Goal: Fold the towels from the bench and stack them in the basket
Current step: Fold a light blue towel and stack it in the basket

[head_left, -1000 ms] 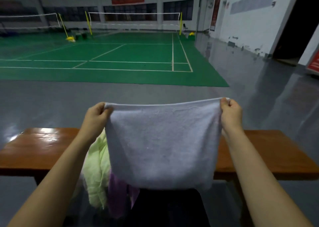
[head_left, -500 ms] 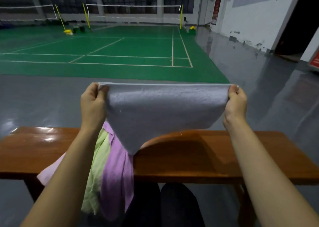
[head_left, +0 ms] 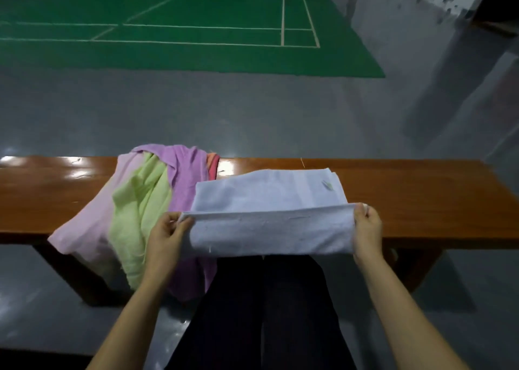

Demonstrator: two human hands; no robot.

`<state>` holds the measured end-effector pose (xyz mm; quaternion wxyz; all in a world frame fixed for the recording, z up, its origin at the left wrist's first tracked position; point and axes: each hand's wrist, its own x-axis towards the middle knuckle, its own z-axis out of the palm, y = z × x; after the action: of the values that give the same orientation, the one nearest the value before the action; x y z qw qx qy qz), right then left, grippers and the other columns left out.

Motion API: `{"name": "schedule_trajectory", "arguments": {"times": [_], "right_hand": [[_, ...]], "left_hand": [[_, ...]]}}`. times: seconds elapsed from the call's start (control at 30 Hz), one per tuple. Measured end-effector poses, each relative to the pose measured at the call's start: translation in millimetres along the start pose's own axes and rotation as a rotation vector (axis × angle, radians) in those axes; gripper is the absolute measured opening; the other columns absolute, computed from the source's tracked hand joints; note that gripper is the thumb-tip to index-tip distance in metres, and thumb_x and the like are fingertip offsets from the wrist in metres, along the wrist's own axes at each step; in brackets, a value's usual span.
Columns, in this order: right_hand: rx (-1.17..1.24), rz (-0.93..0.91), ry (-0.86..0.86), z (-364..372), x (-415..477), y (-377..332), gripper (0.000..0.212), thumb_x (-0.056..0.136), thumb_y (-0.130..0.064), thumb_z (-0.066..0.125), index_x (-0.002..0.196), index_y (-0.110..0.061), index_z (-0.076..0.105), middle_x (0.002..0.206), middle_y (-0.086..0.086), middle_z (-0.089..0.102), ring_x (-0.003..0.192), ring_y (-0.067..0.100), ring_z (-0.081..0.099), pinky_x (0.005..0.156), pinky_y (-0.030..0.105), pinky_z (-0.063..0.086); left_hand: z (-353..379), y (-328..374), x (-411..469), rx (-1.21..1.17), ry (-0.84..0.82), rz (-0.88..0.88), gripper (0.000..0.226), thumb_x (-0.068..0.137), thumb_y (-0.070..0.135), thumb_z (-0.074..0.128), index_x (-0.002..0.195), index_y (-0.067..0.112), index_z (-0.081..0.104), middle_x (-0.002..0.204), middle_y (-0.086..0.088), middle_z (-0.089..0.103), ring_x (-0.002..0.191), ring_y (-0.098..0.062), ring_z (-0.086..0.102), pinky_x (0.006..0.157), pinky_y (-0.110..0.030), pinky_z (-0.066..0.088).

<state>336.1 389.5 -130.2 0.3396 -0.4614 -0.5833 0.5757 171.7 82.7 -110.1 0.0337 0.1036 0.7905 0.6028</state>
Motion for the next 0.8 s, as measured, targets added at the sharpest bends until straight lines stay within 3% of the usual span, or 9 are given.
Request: {"name": "schedule_trajectory", "arguments": {"times": [0.13, 0.27, 0.33, 0.43, 0.5, 0.57, 0.67, 0.73, 0.8], "right_hand": [[-0.132, 0.017, -0.071, 2, 2, 1, 0.015, 0.099, -0.022, 0.047, 0.096, -0.011, 0.057, 0.092, 0.009, 0.06, 0.085, 0.024, 0.053, 0.072, 0.034, 0.044], [-0.751, -0.203, -0.173, 15, -12, -22, 0.036, 0.095, -0.012, 0.052, 0.131, -0.007, 0.049, 0.137, 0.012, 0.043, 0.12, 0.028, 0.047, 0.101, 0.038, 0.04], [-0.788, -0.328, -0.352, 40, -38, -41, 0.043, 0.095, -0.012, 0.053, 0.137, -0.013, 0.044, 0.146, 0.004, 0.036, 0.132, 0.023, 0.037, 0.108, 0.028, 0.03], [-0.574, -0.461, -0.796, 92, -85, -57, 0.045, 0.093, -0.009, 0.057, 0.136, -0.01, 0.046, 0.148, 0.004, 0.038, 0.139, 0.017, 0.031, 0.103, 0.004, 0.013], [-0.53, -0.51, -0.978, 124, -104, -58, 0.046, 0.091, -0.009, 0.06, 0.136, -0.008, 0.047, 0.149, 0.004, 0.038, 0.142, 0.013, 0.026, 0.104, 0.004, 0.011], [-0.498, -0.496, -1.057, 148, -107, -58, 0.04, 0.09, -0.011, 0.061, 0.13, -0.009, 0.053, 0.14, 0.004, 0.049, 0.134, 0.011, 0.037, 0.105, 0.013, 0.023], [-0.473, -0.46, -1.091, 167, -98, -55, 0.006, 0.088, -0.019, 0.065, 0.089, -0.014, 0.062, 0.087, -0.004, 0.064, 0.085, 0.01, 0.056, 0.079, 0.027, 0.042], [-0.509, -0.431, -1.063, 174, -86, -48, 0.02, 0.087, -0.024, 0.066, 0.072, -0.017, 0.055, 0.068, -0.008, 0.054, 0.071, 0.01, 0.05, 0.072, 0.035, 0.042], [-0.502, -0.397, -0.997, 180, -75, -39, 0.026, 0.088, -0.025, 0.064, 0.067, -0.02, 0.049, 0.065, -0.009, 0.05, 0.068, 0.009, 0.046, 0.069, 0.033, 0.04]], "left_hand": [[0, 2, 4, -0.003, -0.017, 0.012, 0.01, 0.088, 0.008, 0.062, 0.08, 0.013, 0.062, 0.067, 0.004, 0.058, 0.055, 0.002, 0.047, 0.049, -0.012, 0.038], [2, 7, 10, 0.069, -0.119, 0.027, 0.014, 0.089, 0.011, 0.063, 0.077, 0.017, 0.065, 0.065, 0.01, 0.063, 0.058, 0.005, 0.05, 0.054, -0.014, 0.041], [6, 9, 10, 0.045, -0.166, 0.011, 0.015, 0.088, 0.009, 0.064, 0.076, 0.018, 0.065, 0.064, 0.017, 0.064, 0.058, 0.006, 0.052, 0.054, -0.011, 0.04], [15, 14, 9, 0.022, -0.18, 0.006, 0.013, 0.087, 0.01, 0.066, 0.077, 0.019, 0.066, 0.063, 0.021, 0.065, 0.056, 0.008, 0.053, 0.054, -0.007, 0.039], [17, 17, 9, 0.021, -0.21, 0.026, 0.011, 0.087, 0.011, 0.066, 0.078, 0.018, 0.066, 0.064, 0.019, 0.066, 0.058, 0.009, 0.054, 0.056, -0.007, 0.04], [16, 20, 10, 0.019, -0.252, 0.041, 0.01, 0.089, 0.011, 0.064, 0.082, 0.017, 0.067, 0.068, 0.014, 0.068, 0.063, 0.006, 0.058, 0.062, -0.009, 0.042], [7, 19, 17, 0.046, -0.259, 0.023, 0.013, 0.088, 0.01, 0.064, 0.08, 0.019, 0.067, 0.068, 0.012, 0.068, 0.065, 0.004, 0.059, 0.065, -0.012, 0.045], [-1, 15, 26, 0.041, -0.269, -0.037, 0.014, 0.086, 0.009, 0.067, 0.076, 0.018, 0.067, 0.065, 0.011, 0.068, 0.065, 0.0, 0.059, 0.068, -0.019, 0.048], [-5, 9, 39, 0.101, -0.25, -0.09, 0.014, 0.083, 0.011, 0.069, 0.072, 0.018, 0.065, 0.062, 0.007, 0.065, 0.064, -0.009, 0.059, 0.072, -0.033, 0.05]]}}
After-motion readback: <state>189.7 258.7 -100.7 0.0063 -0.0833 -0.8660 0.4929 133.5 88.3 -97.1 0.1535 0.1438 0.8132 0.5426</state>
